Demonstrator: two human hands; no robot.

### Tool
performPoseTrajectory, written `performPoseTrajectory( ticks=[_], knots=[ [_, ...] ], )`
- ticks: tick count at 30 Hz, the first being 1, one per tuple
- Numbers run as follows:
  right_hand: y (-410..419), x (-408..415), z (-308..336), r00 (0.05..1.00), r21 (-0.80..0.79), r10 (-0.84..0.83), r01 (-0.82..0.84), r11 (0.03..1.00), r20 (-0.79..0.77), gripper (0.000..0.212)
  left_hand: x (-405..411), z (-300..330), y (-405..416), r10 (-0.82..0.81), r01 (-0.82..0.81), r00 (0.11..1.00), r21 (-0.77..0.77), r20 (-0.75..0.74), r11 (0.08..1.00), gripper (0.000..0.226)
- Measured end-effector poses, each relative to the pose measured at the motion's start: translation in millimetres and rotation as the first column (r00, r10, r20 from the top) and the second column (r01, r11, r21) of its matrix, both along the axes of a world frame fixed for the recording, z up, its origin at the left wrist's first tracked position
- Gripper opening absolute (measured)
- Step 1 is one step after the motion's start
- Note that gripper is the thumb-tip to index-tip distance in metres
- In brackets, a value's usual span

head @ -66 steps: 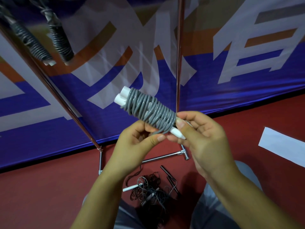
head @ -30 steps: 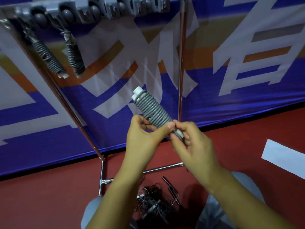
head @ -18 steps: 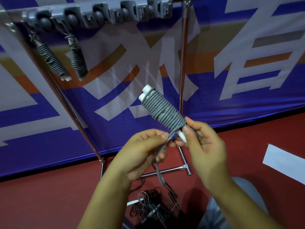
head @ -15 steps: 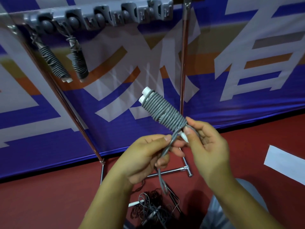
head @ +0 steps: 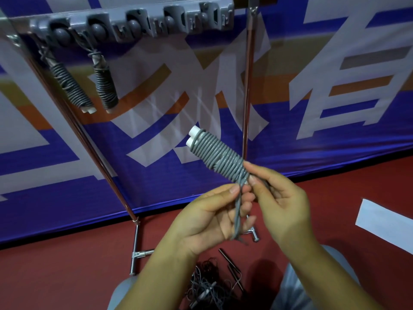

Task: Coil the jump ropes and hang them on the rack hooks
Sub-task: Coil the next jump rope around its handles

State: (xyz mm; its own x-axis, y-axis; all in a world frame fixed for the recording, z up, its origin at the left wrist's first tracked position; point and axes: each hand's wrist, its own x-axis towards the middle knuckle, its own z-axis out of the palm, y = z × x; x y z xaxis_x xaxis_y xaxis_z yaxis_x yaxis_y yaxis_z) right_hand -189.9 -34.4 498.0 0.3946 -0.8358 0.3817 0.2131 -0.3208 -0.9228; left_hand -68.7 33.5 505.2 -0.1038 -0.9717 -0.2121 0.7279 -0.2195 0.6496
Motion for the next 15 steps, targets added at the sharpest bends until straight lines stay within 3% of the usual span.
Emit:
performPoseTrajectory(
  ticks=[2,5,9,11,13,15],
  knots=[
    [0.1,-0.2,0.9,1.0,0.003,-0.008,0.008,1.0,-0.015,0.04,0.3,-1.2,0.3,0.019,-0.019,1.0,0.002,0.001,1.0,0.031],
    [2.0,0.3,4.8,1.0,0.007,-0.01,0.01,1.0,-0.018,0.041,2.3,5.2,2.1,0.102,-0.107,0.974,0.015,0.203,0.994,0.01],
    [7.0,-0.2,11.1,0.998,0.187,0.027,-0.036,0.982,0.051,0.033,10.7,12.1,5.8,0.206,-0.224,0.88,-0.009,0.428,0.974,0.023],
    [10.2,-1.3,17.1,0.995,0.251,0.042,-0.063,0.966,0.087,0.031,11.5,12.9,7.9,0.27,-0.28,0.826,-0.055,0.495,0.958,0.017],
    [11.7,-2.0,23.3,0.991,0.306,0.051,-0.088,0.948,0.124,0.027,9.2,14.5,9.6,0.331,-0.32,0.789,-0.113,0.518,0.941,0.013],
    [12.3,-2.3,27.7,0.982,0.384,0.083,-0.145,0.912,0.171,0.022,11.0,10.7,10.1,0.369,-0.339,0.771,-0.155,0.519,0.928,0.028]
  ],
)
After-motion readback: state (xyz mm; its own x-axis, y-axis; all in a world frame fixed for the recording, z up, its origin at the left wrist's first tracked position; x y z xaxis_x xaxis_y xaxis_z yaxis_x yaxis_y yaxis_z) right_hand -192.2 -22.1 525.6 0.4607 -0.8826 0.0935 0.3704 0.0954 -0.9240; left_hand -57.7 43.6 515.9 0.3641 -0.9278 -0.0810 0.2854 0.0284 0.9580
